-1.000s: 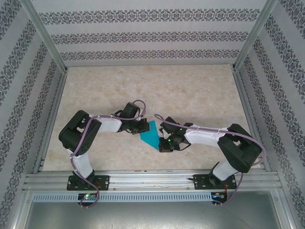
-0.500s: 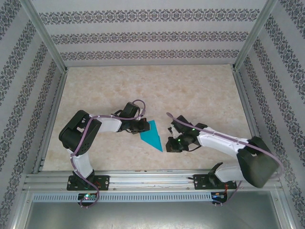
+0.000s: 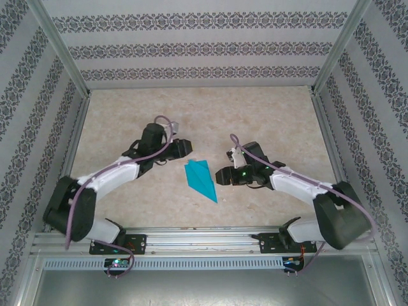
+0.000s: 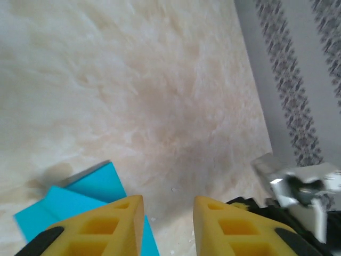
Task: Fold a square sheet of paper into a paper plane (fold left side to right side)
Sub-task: Fourth fold the wing at the center of the table, then turn over the paper at the center of the table.
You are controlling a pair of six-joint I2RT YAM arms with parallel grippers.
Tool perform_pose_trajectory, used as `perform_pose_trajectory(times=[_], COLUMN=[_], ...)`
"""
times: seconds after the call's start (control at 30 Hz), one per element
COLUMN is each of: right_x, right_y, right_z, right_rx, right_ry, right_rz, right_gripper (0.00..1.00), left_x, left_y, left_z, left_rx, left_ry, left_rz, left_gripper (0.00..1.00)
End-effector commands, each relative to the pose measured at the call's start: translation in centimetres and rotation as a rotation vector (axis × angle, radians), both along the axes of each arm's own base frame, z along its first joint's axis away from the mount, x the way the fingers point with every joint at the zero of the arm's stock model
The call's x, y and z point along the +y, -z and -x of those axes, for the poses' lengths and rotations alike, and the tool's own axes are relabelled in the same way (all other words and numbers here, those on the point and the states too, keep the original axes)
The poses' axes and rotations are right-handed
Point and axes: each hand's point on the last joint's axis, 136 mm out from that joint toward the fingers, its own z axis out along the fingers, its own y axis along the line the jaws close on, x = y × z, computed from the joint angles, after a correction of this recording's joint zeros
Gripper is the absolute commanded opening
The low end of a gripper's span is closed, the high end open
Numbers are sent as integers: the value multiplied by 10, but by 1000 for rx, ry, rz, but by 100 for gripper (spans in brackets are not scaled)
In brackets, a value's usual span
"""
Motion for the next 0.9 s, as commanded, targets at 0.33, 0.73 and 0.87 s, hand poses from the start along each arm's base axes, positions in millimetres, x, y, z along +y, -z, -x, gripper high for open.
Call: perform_pose_trajectory(times=[0.33, 0.73, 0.87], right_x=[41, 49, 48], right_y=[11, 19, 6], right_z=[-35, -36, -39], right_rx=[-55, -17, -56], right_ry=[-128, -136, -127], right_rz=[-136, -183, -193], right_gripper=[48, 12, 0], left_x=[52, 54, 53], left_y=[7, 0, -12], left_z=[42, 39, 37], left_rx=[-86, -107, -139], left_ry=[-135, -145, -149], left_rz=[-39, -8, 23], left_gripper=[41, 43, 48])
